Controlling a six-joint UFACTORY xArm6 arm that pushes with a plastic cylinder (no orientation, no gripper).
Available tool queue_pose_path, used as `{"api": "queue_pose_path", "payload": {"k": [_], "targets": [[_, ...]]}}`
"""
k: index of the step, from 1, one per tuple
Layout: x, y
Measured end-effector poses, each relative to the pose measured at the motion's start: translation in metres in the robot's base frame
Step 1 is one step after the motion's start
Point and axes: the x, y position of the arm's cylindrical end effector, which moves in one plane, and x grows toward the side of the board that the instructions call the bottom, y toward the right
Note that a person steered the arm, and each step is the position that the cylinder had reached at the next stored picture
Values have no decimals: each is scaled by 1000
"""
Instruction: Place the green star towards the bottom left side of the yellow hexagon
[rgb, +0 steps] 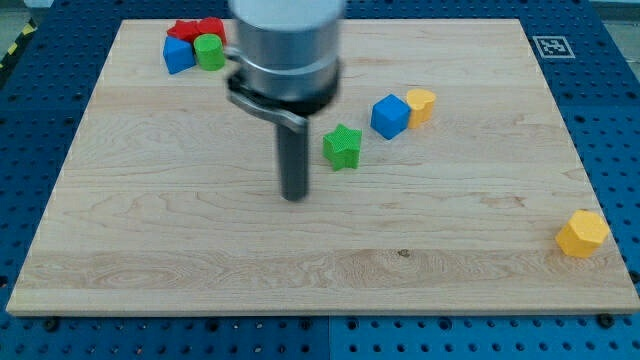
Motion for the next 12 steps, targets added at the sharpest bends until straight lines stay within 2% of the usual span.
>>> {"api": "queue_pose_path", "payload": {"k": [1, 2, 4, 6, 7, 8, 10, 11, 12], "targets": [[-52, -20], [-59, 26], [45, 157], [38, 88], [25, 80], [33, 119], [125, 211], [131, 172], [118, 95]]}}
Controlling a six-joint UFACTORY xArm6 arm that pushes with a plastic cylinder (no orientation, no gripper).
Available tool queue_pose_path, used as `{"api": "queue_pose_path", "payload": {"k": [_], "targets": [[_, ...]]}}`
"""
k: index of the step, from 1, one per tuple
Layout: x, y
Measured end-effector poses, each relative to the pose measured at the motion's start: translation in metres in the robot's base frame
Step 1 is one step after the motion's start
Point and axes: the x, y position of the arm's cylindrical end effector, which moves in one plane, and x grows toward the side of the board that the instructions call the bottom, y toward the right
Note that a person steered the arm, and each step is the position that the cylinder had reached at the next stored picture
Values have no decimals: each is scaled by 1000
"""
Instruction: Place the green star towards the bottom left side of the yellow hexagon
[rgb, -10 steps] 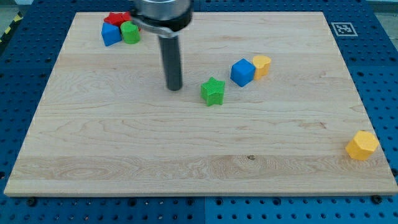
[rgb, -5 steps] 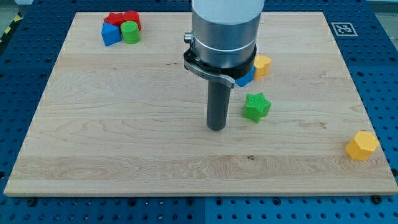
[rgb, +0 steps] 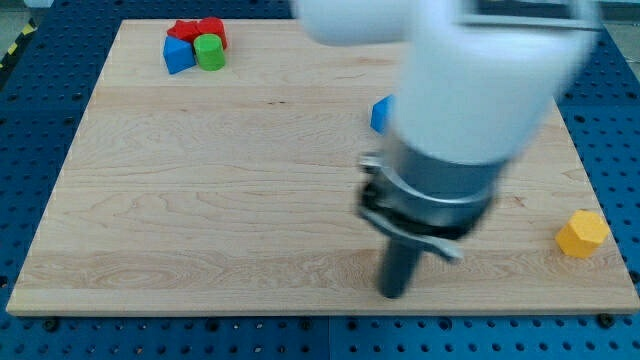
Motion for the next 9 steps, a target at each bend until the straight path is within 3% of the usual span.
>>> {"api": "queue_pose_path", "payload": {"k": [1, 4, 5, 7, 8, 9], "targets": [[-38, -39], [-151, -12], [-141, 47], [-71, 146], [-79, 135], [-89, 89]]}}
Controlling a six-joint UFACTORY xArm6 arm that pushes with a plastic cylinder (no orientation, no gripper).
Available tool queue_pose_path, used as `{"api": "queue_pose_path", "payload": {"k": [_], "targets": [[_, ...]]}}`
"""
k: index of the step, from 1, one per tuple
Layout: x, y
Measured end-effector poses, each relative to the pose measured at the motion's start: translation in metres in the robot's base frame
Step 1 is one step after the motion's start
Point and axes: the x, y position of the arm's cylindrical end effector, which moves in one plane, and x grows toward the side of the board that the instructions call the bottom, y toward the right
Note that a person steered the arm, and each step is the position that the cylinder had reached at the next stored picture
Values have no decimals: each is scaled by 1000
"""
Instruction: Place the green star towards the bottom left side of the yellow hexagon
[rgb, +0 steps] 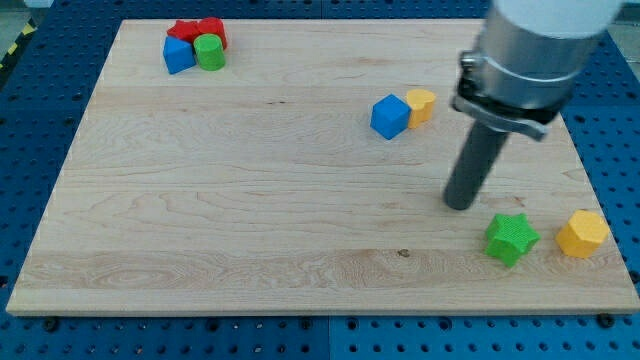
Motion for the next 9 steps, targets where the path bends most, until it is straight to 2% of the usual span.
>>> {"api": "queue_pose_path", "payload": {"k": [1, 2, 5, 6, 7, 8, 9], "targets": [[29, -19], [43, -2], [42, 66], [34, 33], [22, -39], [-1, -120], [-49, -176]]}}
